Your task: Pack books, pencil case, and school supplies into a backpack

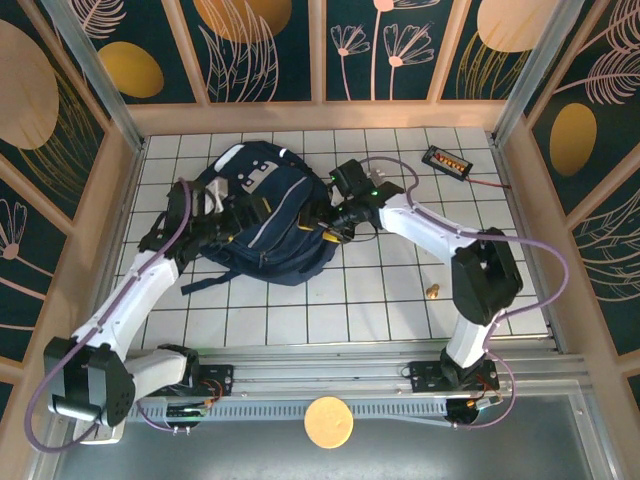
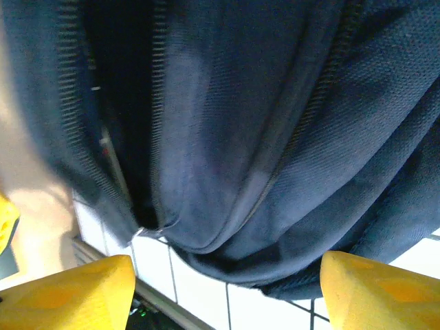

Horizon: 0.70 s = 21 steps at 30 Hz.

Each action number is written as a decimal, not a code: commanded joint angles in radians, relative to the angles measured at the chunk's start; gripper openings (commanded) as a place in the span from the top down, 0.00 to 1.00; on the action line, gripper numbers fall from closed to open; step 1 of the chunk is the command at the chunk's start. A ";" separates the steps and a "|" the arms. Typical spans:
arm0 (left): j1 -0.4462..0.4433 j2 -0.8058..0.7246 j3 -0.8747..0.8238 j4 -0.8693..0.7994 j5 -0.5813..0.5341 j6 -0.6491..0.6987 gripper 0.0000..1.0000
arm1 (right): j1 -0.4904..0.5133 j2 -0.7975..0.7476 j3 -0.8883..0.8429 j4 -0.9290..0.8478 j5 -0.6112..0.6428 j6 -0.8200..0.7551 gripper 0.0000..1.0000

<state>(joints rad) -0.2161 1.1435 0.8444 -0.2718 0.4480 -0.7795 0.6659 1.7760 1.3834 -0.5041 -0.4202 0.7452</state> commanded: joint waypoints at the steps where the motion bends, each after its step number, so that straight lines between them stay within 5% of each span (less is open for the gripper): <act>1: 0.083 -0.058 -0.085 -0.006 -0.014 -0.116 0.01 | 0.004 0.044 0.053 -0.012 0.055 0.010 0.28; 9: 0.172 -0.005 -0.235 0.257 0.114 -0.264 0.01 | 0.004 0.054 0.066 -0.020 0.063 0.028 0.28; 21: 0.181 0.127 -0.260 0.426 0.161 -0.342 0.23 | 0.003 0.025 0.053 -0.039 0.077 0.032 0.29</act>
<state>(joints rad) -0.0437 1.2560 0.6037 0.0685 0.5743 -1.0698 0.6678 1.8355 1.4216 -0.5140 -0.3664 0.7647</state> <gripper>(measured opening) 0.774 0.714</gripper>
